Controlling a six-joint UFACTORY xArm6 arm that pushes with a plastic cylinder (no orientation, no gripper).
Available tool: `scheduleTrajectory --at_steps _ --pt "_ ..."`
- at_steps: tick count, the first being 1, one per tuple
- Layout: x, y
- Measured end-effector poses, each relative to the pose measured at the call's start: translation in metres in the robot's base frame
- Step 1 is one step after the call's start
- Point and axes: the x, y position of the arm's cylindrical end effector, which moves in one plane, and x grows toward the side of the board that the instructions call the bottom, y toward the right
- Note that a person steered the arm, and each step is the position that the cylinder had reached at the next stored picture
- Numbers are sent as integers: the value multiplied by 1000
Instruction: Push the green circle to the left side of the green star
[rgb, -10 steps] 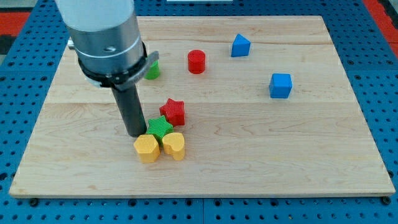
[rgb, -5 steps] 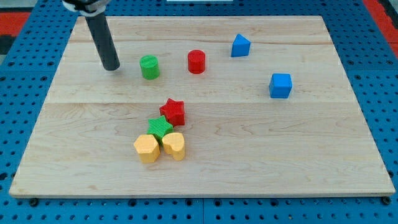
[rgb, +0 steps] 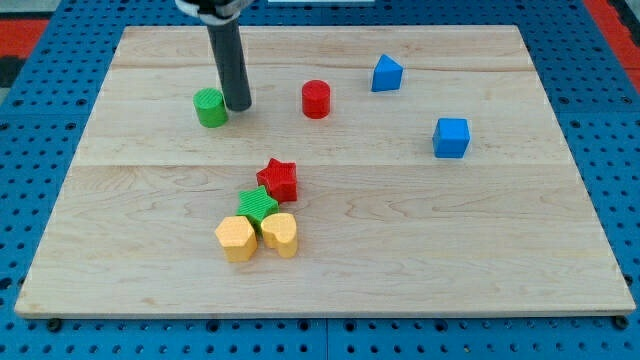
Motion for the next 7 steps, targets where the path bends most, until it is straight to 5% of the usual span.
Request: scheduleTrajectory --at_steps 3,7 --pt "17 -71" --pt "88 -42"
